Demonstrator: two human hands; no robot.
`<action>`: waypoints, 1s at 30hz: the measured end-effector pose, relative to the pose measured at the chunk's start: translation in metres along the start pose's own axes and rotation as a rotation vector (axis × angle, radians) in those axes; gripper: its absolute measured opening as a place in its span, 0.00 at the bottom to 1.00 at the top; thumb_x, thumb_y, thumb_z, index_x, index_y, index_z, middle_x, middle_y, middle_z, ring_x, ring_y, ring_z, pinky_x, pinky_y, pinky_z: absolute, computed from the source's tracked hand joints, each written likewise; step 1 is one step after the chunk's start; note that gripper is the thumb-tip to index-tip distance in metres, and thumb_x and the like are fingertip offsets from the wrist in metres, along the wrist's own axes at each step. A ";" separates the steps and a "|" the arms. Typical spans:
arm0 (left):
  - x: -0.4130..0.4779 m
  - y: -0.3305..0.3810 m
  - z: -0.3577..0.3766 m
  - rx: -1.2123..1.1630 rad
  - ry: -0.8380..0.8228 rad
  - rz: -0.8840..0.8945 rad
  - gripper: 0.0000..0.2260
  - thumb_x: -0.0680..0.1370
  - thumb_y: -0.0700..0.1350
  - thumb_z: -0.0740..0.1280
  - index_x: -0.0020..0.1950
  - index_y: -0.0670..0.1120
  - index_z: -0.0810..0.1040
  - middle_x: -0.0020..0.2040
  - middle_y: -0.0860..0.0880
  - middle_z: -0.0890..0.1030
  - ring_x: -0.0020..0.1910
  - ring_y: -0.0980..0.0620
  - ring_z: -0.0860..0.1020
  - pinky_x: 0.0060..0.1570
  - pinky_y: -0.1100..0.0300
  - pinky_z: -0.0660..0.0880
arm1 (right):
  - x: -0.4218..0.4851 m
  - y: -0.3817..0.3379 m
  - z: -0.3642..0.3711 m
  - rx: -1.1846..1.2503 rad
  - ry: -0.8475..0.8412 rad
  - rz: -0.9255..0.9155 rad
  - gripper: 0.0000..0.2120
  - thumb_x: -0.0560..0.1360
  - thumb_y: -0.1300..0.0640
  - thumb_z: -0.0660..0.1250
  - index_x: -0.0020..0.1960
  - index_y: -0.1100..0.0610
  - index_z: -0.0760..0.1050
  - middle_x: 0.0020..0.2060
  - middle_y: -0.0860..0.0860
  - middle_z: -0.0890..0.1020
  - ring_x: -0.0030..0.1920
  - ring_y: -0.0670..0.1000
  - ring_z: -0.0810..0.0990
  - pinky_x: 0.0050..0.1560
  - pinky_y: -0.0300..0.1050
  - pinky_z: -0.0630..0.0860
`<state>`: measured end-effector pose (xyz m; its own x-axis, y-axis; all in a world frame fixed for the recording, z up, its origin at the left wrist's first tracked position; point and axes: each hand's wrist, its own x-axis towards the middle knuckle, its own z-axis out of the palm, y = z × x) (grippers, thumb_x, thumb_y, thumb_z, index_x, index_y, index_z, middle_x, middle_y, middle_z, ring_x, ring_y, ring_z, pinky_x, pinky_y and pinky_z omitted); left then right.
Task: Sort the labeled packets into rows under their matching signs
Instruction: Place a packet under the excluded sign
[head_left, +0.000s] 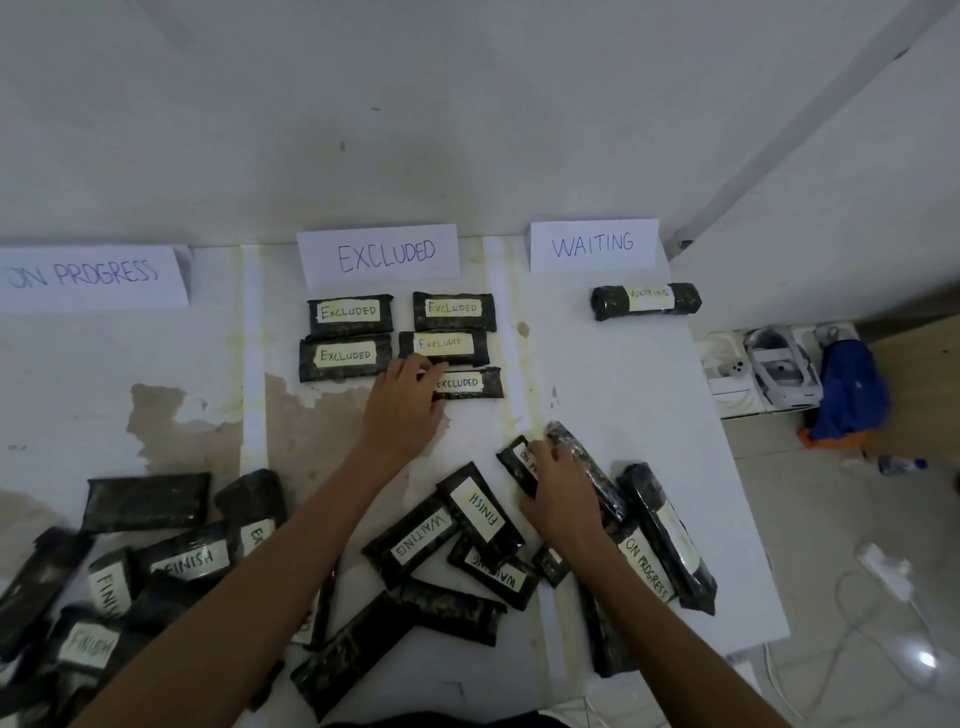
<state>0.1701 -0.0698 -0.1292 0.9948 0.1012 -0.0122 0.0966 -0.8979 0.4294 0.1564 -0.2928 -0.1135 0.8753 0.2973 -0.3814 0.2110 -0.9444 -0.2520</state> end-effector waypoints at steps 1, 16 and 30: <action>-0.007 -0.003 -0.004 -0.009 0.016 -0.008 0.19 0.72 0.43 0.68 0.63 0.43 0.73 0.55 0.42 0.76 0.54 0.43 0.73 0.53 0.48 0.74 | 0.001 -0.001 -0.002 0.023 0.026 -0.025 0.26 0.69 0.58 0.69 0.65 0.57 0.66 0.57 0.59 0.74 0.55 0.59 0.73 0.52 0.52 0.75; -0.118 -0.065 -0.089 -0.628 -0.106 -0.364 0.15 0.77 0.42 0.64 0.64 0.47 0.72 0.49 0.50 0.78 0.45 0.54 0.76 0.46 0.62 0.72 | -0.008 -0.171 0.001 0.344 0.003 -0.293 0.33 0.65 0.60 0.76 0.67 0.56 0.67 0.56 0.56 0.75 0.55 0.56 0.73 0.55 0.51 0.74; -0.141 -0.275 -0.148 -0.150 -0.034 -0.359 0.24 0.75 0.41 0.64 0.71 0.43 0.65 0.67 0.40 0.70 0.63 0.39 0.68 0.58 0.45 0.70 | 0.104 -0.350 0.040 -0.115 0.091 -0.633 0.17 0.72 0.66 0.64 0.61 0.58 0.74 0.59 0.57 0.75 0.56 0.60 0.72 0.50 0.51 0.67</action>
<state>-0.0012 0.2264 -0.1119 0.8991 0.3814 -0.2148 0.4359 -0.7352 0.5191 0.1557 0.0741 -0.1008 0.5986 0.7931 -0.1123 0.7390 -0.6009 -0.3048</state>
